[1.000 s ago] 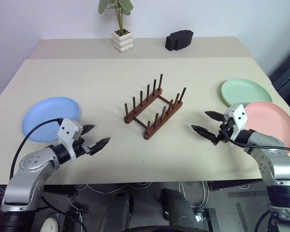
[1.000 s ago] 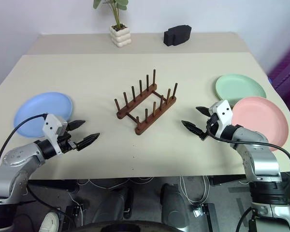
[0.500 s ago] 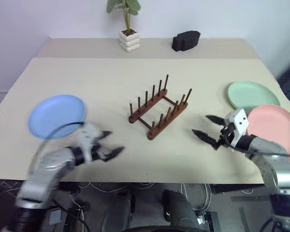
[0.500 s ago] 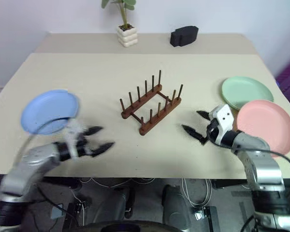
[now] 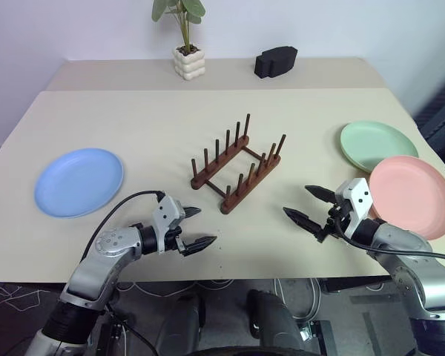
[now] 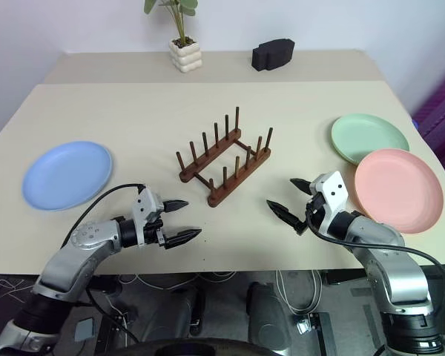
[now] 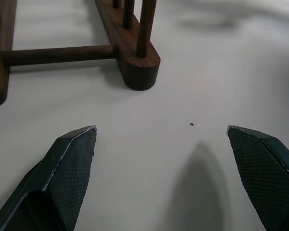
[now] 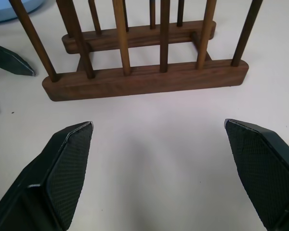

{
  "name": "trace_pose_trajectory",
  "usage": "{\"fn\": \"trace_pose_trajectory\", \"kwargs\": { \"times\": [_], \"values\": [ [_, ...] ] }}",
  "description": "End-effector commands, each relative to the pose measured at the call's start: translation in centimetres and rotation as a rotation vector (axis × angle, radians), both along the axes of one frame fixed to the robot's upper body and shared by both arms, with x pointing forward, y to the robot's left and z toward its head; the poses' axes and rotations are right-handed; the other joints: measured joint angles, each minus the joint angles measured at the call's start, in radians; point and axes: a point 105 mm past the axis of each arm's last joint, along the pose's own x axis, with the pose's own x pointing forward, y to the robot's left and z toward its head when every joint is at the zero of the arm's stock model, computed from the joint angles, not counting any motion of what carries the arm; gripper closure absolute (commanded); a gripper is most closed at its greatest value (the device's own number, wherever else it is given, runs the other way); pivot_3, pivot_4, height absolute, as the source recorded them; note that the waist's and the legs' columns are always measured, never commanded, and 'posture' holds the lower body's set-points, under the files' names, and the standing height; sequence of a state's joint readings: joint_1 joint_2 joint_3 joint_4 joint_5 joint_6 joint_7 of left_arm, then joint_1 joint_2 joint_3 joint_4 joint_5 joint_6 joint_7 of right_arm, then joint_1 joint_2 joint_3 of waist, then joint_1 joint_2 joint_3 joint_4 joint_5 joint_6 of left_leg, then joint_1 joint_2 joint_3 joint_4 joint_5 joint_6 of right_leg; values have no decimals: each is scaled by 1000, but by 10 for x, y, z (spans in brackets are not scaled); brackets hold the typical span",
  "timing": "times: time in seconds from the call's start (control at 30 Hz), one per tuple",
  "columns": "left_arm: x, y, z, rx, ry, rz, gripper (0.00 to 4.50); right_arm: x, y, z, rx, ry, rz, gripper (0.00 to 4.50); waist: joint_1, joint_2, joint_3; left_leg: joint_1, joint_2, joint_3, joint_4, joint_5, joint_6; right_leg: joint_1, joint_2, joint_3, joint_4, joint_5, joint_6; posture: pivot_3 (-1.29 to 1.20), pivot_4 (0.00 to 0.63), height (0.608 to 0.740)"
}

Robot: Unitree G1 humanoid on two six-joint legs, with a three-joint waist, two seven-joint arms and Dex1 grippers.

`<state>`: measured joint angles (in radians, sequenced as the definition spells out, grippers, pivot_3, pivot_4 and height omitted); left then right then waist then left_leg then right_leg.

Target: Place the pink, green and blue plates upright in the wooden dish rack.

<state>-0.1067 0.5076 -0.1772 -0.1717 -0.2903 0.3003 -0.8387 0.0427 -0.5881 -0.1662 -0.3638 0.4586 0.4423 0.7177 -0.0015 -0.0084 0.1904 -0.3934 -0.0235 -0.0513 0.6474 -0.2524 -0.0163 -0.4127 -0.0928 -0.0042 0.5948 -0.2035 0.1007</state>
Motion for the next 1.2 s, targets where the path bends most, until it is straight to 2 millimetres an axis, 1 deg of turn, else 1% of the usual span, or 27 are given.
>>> {"fn": "trace_pose_trajectory", "kwargs": {
  "times": [0.03,0.1,0.17,0.23,0.33,0.4,0.6,0.63,0.67,0.7,0.83,0.87,0.97,1.07,1.2],
  "values": [
    [8,-10,-13,26,5,15,0,-4,8,13,23,-53,14,45,13,1,-1,0,0,0,0,0,0,0,0,0,0,-1,1,0,150,740],
    [12,-14,-14,25,-1,19,0,-5,8,12,22,-51,12,45,17,1,-1,0,0,0,1,0,0,1,0,0,0,-1,2,0,150,740],
    [21,-36,-15,38,-27,21,0,-5,8,12,21,-52,10,45,21,1,-1,0,-1,0,1,0,0,2,-1,0,-1,-1,2,0,150,740],
    [23,-52,-13,26,-36,17,0,-4,9,13,22,-55,8,45,28,1,-1,0,-1,0,2,0,0,2,-2,0,-1,-1,2,0,150,740],
    [22,-64,-9,-9,-12,17,0,-4,10,13,25,-55,7,45,29,1,-1,0,-1,1,2,0,0,2,-2,0,-1,-1,3,0,150,740],
    [21,-68,-8,-16,-4,20,0,-4,11,12,25,-53,7,45,30,1,-1,0,-1,1,0,0,0,2,-1,0,-1,-2,4,0,150,740],
    [25,-71,-4,-23,8,52,0,-3,15,12,34,-56,15,45,39,1,-1,0,-1,0,1,0,0,2,-1,-1,-1,-2,4,0,150,740],
    [25,-70,-4,-24,8,54,570,-3,15,12,35,-56,15,0,39,1,-1,0,-1,0,1,0,0,2,-1,-1,-1,-2,4,0,150,740],
    [25,-70,-3,-25,7,57,911,-3,15,12,34,-56,15,0,38,1,-1,0,-1,0,1,0,0,2,-1,-1,-1,-2,4,0,150,740],
    [25,-70,-2,-27,5,61,1354,-3,15,12,35,-56,16,0,38,1,-1,0,-1,0,1,0,0,2,-1,-1,-1,-2,4,0,150,740],
    [26,-69,-1,-29,0,65,3458,-3,16,13,35,-58,18,0,40,1,-1,0,-1,0,1,0,0,2,-1,-1,-1,-2,4,0,150,740],
    [26,-69,-1,-29,-1,65,3699,-4,16,13,35,-58,18,0,39,1,-1,0,-1,0,1,0,0,2,-1,-1,-1,-2,4,0,150,740],
    [25,-68,0,-21,-17,56,3718,-5,15,13,31,-56,17,0,39,1,-1,0,-1,0,1,0,0,2,-1,-1,-1,-2,4,0,150,740],
    [27,-64,3,-3,-49,18,3718,-10,10,10,12,-37,6,0,39,1,-1,0,-1,0,1,0,0,2,-1,-1,-1,-2,4,0,150,740],
    [27,-60,12,3,-71,-143,3718,-24,2,1,-25,19,2,0,42,1,-1,-1,-1,0,1,0,0,1,-1,-1,-1,-2,3,0,150,740]
  ]
}}
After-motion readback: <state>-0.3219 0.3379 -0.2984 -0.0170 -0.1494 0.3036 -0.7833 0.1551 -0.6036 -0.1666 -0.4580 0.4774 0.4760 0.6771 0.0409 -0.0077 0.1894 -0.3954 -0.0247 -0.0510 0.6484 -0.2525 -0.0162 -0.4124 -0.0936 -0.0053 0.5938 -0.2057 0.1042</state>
